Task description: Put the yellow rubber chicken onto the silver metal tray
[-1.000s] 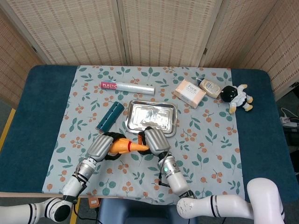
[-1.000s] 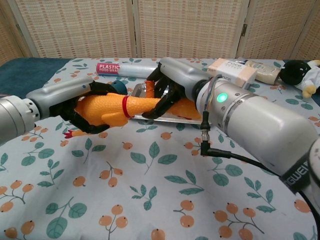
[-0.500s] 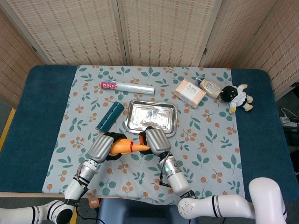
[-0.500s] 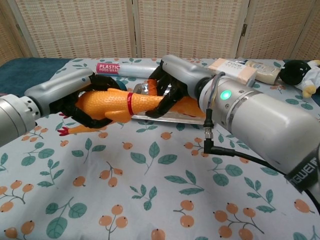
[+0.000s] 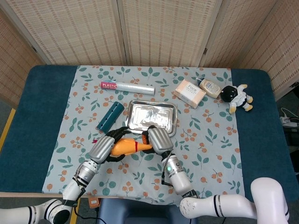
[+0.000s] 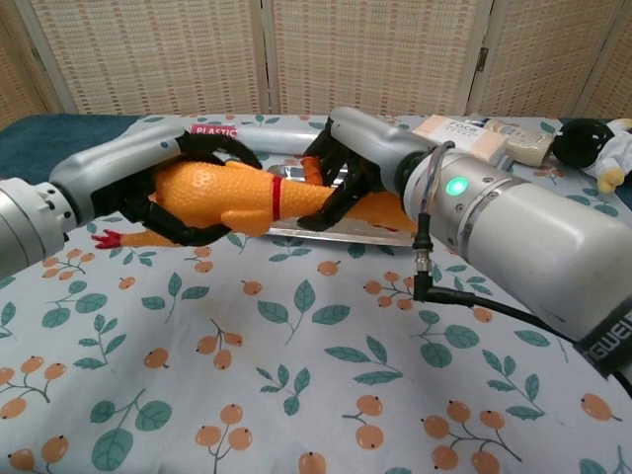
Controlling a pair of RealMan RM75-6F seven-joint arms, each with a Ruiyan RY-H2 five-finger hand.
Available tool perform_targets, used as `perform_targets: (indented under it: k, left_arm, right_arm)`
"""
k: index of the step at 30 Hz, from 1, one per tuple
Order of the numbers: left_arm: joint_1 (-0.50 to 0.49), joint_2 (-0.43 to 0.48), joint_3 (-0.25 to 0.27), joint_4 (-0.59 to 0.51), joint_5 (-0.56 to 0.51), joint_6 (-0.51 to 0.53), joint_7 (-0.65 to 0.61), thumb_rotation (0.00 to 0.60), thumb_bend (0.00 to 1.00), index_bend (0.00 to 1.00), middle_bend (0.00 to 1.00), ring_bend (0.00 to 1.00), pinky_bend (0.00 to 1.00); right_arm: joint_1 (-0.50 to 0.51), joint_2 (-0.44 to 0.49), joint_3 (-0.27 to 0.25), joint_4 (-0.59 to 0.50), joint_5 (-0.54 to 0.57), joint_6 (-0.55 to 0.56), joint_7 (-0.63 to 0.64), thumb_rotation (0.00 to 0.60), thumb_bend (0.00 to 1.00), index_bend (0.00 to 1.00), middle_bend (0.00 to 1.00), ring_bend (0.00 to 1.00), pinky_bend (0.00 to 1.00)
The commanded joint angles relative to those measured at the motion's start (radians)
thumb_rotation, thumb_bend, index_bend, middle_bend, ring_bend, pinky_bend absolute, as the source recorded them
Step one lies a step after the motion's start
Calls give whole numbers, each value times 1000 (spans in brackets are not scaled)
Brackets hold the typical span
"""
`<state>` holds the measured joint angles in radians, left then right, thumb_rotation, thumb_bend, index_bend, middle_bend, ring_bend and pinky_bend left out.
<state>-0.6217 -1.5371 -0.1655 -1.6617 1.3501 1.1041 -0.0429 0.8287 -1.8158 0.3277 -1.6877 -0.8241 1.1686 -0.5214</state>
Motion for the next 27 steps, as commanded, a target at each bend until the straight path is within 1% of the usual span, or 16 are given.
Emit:
perform_targets:
  k: [1,4,9,14,18,24,27]
  left_arm:
    - [8,28,-27,25,44,33,-105,600,316,0,0,0,84]
    - [8,50,-34,37,48,31,-141,600,303,0,0,0,65]
    - [5,75,-32,48,60,20,-174,600,283,0,0,0,52]
    - [0,102,-15,51,74,-6,-211,600,269,0,0,0,48]
    - [-3,115,-4,54,79,-16,-203,600,268,0,0,0,44]
    - [-14,160,28,39,61,-77,-123,600,264,0,0,0,29]
    - [-18,169,35,30,52,-93,-102,600,265,0,0,0,7]
  right_arm:
    - [0,6,2,-4,0,-2,3,600,332,930,689,918,1000]
    - [0,12,5,-12,-4,1,4,600,332,930,689,918,1000]
    - [0,17,8,-16,-1,3,5,600,333,930,689,918,1000]
    - [1,16,8,-8,3,5,5,600,332,930,688,918,1000]
    - [2,14,13,-2,2,13,8,600,333,930,689,918,1000]
    - [2,26,21,-2,12,17,4,600,333,930,688,917,1000]
    - [3,30,19,-5,16,17,-4,600,333,930,688,917,1000]
